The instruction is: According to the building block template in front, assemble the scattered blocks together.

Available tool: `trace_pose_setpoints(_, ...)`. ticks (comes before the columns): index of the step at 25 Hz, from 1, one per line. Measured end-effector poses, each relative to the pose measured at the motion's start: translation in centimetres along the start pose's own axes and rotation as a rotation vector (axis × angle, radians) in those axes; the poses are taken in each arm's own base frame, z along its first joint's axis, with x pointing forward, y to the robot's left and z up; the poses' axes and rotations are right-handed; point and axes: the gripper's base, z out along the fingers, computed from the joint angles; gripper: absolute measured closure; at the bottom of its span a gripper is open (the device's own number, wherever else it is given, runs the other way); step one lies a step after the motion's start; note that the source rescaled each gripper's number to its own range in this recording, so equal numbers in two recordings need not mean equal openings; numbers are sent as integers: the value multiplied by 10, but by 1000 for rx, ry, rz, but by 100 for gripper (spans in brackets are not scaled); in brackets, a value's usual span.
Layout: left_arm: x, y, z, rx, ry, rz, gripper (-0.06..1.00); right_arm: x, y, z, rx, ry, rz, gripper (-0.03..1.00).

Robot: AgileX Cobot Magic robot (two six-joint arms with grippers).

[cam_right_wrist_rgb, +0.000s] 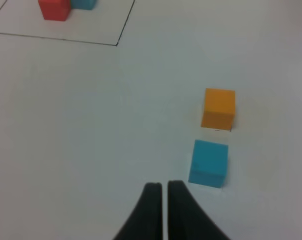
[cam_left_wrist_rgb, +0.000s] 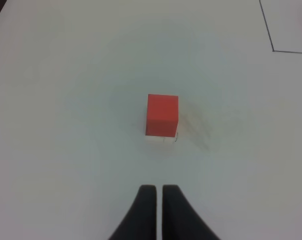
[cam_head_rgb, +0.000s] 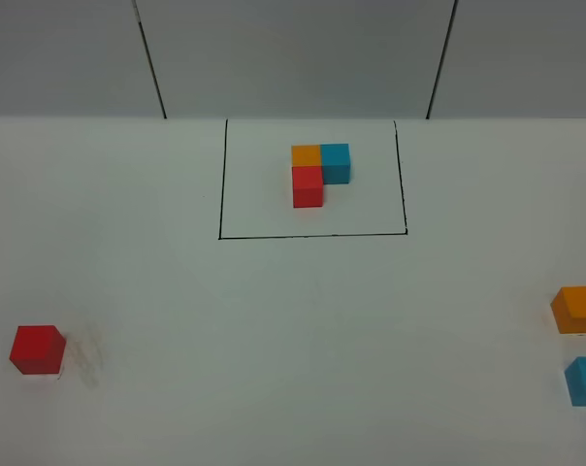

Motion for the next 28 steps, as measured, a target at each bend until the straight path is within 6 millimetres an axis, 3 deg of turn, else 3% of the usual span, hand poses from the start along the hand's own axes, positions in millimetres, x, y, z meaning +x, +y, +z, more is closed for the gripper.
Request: trace_pose_setpoints(28,0,0,0,0,0,0,94,0,0,0,0,0,0,97)
